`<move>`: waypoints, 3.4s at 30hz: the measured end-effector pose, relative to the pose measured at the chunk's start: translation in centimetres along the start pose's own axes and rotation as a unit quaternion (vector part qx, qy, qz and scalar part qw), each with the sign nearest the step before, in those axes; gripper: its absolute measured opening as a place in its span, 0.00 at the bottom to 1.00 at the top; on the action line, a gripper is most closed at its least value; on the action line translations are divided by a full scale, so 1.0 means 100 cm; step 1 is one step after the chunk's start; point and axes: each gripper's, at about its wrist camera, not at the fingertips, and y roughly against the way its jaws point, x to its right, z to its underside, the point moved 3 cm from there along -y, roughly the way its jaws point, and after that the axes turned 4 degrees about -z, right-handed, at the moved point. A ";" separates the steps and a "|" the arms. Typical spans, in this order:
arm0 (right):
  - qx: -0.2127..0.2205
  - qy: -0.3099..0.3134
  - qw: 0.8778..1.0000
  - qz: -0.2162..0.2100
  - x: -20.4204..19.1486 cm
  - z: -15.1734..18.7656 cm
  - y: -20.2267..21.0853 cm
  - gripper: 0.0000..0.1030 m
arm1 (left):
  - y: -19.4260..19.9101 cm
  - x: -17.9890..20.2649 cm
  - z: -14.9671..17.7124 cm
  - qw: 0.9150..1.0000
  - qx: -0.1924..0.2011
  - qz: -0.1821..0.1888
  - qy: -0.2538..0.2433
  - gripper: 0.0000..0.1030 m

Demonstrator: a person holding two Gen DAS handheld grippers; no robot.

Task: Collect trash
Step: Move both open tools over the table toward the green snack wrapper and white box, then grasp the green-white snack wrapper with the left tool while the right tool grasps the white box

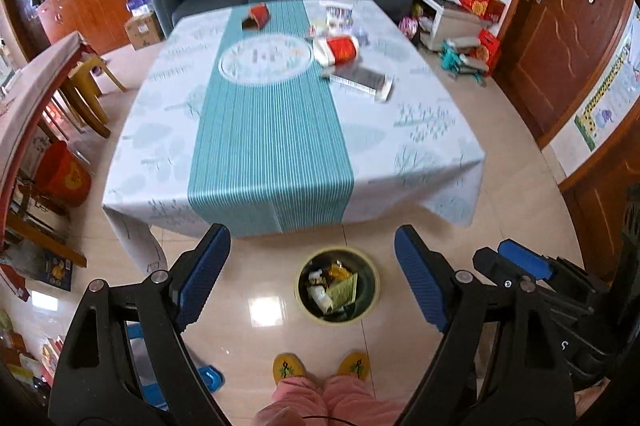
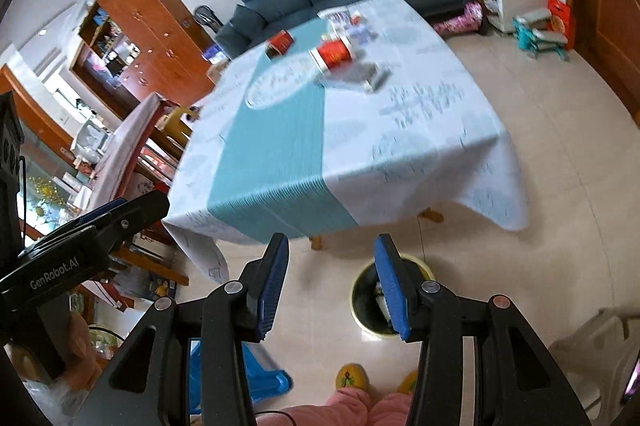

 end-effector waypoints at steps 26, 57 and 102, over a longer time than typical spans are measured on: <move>0.026 0.012 0.999 0.038 -0.030 -0.196 -0.131 0.45 | -0.070 -0.044 -0.171 0.998 0.063 0.027 0.005 0.80; -0.085 0.201 0.962 0.162 0.030 -0.472 -0.447 0.45 | -0.434 -0.052 -0.396 0.971 -0.143 0.150 -0.118 0.77; 0.002 -0.007 0.996 0.084 0.089 -0.425 -0.386 0.11 | -0.505 0.037 -0.400 0.922 -0.117 0.268 -0.254 0.42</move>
